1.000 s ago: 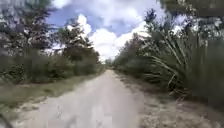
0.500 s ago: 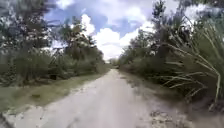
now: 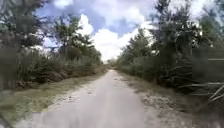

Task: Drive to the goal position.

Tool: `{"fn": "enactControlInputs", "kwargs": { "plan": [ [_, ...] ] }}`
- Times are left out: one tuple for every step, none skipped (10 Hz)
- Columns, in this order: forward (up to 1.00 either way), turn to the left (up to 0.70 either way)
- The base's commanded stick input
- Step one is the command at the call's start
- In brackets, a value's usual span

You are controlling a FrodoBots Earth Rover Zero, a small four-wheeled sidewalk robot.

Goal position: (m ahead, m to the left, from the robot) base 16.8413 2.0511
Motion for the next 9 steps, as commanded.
{"fn": "enactControlInputs", "kwargs": {
  "plan": [
    [1.00, 0.00],
    [1.00, 0.00],
    [1.00, 0.00],
    [1.00, 0.00],
    [1.00, 0.00],
    [1.00, 0.00],
    [1.00, 0.00],
    [1.00, 0.00],
    [1.00, 0.00]
  ]
}}
